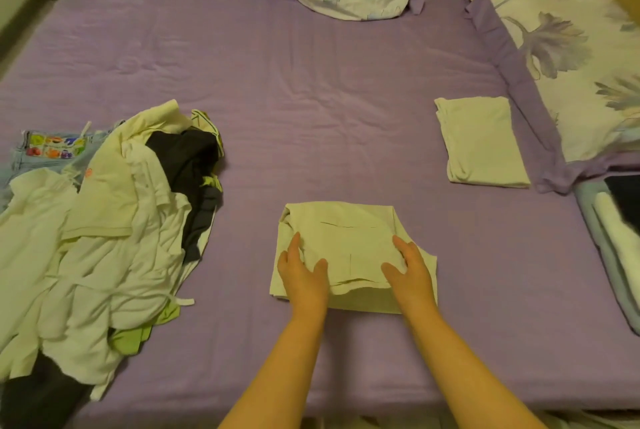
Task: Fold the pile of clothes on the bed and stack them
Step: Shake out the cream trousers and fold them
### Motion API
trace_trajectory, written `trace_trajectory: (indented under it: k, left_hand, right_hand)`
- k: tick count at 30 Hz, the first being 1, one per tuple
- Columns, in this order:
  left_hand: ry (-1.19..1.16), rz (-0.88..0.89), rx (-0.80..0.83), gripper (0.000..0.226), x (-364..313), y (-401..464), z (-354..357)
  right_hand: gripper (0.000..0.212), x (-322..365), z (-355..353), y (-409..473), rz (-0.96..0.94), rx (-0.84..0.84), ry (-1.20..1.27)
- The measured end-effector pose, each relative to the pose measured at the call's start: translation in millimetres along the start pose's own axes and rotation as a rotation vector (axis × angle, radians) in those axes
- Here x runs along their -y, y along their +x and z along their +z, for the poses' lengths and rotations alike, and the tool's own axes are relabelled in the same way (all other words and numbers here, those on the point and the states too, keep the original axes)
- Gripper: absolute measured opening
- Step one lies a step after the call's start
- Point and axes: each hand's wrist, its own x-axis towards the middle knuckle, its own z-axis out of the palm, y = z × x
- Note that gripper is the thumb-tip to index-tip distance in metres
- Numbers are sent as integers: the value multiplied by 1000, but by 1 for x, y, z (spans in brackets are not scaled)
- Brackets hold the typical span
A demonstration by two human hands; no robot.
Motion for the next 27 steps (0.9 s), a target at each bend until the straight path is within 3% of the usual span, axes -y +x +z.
trace_trajectory:
  k: [3,6,10,14,17,20,24,27]
  left_hand:
    - [-85,-28,122,75,14,-5,-6]
    - [-189,-131,238,89,28,-1,-15]
    - [-170,-97,311,89,32,21,-17]
    - [-160,85,262,81,26,47,-17]
    - [-128,111,307,87,32,59,-22]
    - [-112,68,353,91,38,76,-19]
    - [-178,-63,284,70,26,111,-6]
    - [-206,-185,221,57,16,134,2]
  right_hand:
    - [65,-15,-3,2,264,16,169]
    - [47,-23,-7,12,405,19,165]
    - [32,-33,-2,24,304,31,86]
    - [44,-43,14,29,266,70,224]
    - [52,-47,24,34,274,101,208]
    - [53,-44,32,45,248,81,140]
    - [49,-35,39,71,161,-74,15]
    - [52,-38,36,83,103,-76,-130]
